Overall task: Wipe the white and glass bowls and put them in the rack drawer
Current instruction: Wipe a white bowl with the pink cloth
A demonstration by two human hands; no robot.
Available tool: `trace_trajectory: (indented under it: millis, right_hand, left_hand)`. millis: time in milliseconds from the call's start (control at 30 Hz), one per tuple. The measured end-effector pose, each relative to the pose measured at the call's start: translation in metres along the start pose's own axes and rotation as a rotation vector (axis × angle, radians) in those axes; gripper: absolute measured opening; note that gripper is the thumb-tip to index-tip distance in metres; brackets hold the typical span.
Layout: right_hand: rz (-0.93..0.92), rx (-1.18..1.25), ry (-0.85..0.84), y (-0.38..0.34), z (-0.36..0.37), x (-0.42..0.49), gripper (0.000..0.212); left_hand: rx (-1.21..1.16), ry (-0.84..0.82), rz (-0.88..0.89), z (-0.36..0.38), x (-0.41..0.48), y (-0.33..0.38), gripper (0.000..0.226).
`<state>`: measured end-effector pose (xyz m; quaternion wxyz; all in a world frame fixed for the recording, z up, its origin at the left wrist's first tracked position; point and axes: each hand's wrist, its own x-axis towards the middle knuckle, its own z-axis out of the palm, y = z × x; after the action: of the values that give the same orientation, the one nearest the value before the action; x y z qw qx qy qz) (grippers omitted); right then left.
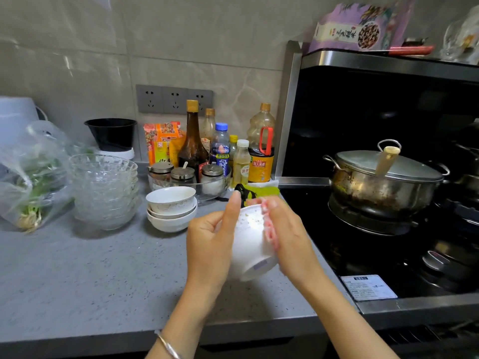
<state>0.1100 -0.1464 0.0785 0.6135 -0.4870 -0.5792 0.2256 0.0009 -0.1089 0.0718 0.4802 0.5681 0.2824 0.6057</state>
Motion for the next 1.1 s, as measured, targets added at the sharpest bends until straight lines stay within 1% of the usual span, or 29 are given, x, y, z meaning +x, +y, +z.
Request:
trace_trajectory:
  millis: [67,133,167,200,233,267,300,333,367,433,467,533,600,633,700,767,833,867,900,967,1000,1067,1100]
  right_hand:
    - [0.14,0.161,0.021,0.003,-0.005,-0.005,0.027]
    - [0.19,0.217,0.092,0.008,-0.007,-0.01,0.026]
    - [0.198,0.212,0.134,0.009,-0.006,-0.012,0.03]
    - [0.193,0.207,0.173,0.01,-0.005,-0.012,0.043]
    - [0.19,0.201,0.181,0.009,-0.004,-0.013,0.063]
    - [0.198,0.19,0.174,0.005,-0.004,-0.013,0.076]
    - [0.207,0.171,0.165,0.002,-0.005,-0.013,0.083]
    - [0.202,0.151,0.145,-0.001,-0.007,-0.011,0.085]
    - [0.184,0.149,0.114,-0.003,-0.01,-0.01,0.083]
    - [0.162,0.168,0.082,-0.007,-0.014,-0.007,0.076]
    - [0.162,0.186,0.068,-0.008,-0.016,-0.004,0.071]
    - [0.14,0.189,0.032,-0.01,-0.016,-0.001,0.065]
    - [0.093,0.142,-0.015,-0.01,-0.013,0.003,0.065]
    - [0.069,0.119,-0.022,-0.007,-0.011,0.003,0.065]
    - [0.032,0.083,-0.004,-0.002,-0.008,0.001,0.069]
    - [0.028,0.079,0.061,0.003,-0.006,-0.003,0.069]
    - [0.067,0.082,0.109,0.006,-0.002,-0.009,0.056]
    - [0.062,0.061,0.096,0.007,0.001,-0.014,0.051]
    - [0.018,0.011,0.089,0.008,0.003,-0.018,0.049]
    - [-0.124,-0.172,0.11,0.009,0.008,-0.023,0.045]
    - [-0.207,-0.322,0.122,0.009,0.012,-0.024,0.043]
    - [-0.386,-0.647,0.144,0.011,0.016,-0.023,0.043]
    - [-0.447,-0.731,0.147,0.014,0.017,-0.022,0.043]
  left_hand:
    - [-0.07,-0.035,-0.038,-0.006,0.002,0.005,0.097]
    - [-0.123,-0.074,-0.079,-0.011,0.006,0.008,0.094]
    - [-0.133,-0.104,-0.092,-0.012,0.007,0.009,0.09]
    - [-0.137,-0.134,-0.103,-0.014,0.008,0.009,0.087]
    - [-0.135,-0.163,-0.107,-0.015,0.009,0.009,0.084]
    - [-0.129,-0.186,-0.114,-0.017,0.01,0.008,0.082]
    - [-0.11,-0.209,-0.119,-0.02,0.011,0.007,0.08]
    - [-0.075,-0.23,-0.118,-0.023,0.011,0.007,0.079]
    - [-0.025,-0.25,-0.108,-0.025,0.012,0.008,0.074]
    - [0.078,-0.276,-0.06,-0.028,0.013,0.013,0.057]
    - [0.133,-0.304,-0.035,-0.029,0.014,0.015,0.054]
    - [0.232,-0.377,0.025,-0.029,0.017,0.017,0.068]
    - [0.316,-0.399,0.087,-0.025,0.018,0.017,0.077]
    - [0.343,-0.388,0.117,-0.022,0.017,0.018,0.077]
    - [0.329,-0.312,0.148,-0.015,0.014,0.018,0.069]
    - [0.298,-0.218,0.14,-0.01,0.009,0.014,0.064]
    - [0.262,-0.125,0.118,-0.008,0.005,0.006,0.067]
    - [0.231,-0.078,0.103,-0.007,0.003,0.001,0.07]
    - [0.2,-0.03,0.09,-0.004,0.0,-0.003,0.072]
    - [0.158,0.06,0.078,0.003,-0.003,-0.008,0.07]
    - [0.158,0.095,0.082,0.007,-0.005,-0.01,0.069]
    - [0.164,0.124,0.101,0.013,-0.007,-0.013,0.063]
    - [0.157,0.126,0.108,0.015,-0.008,-0.013,0.061]
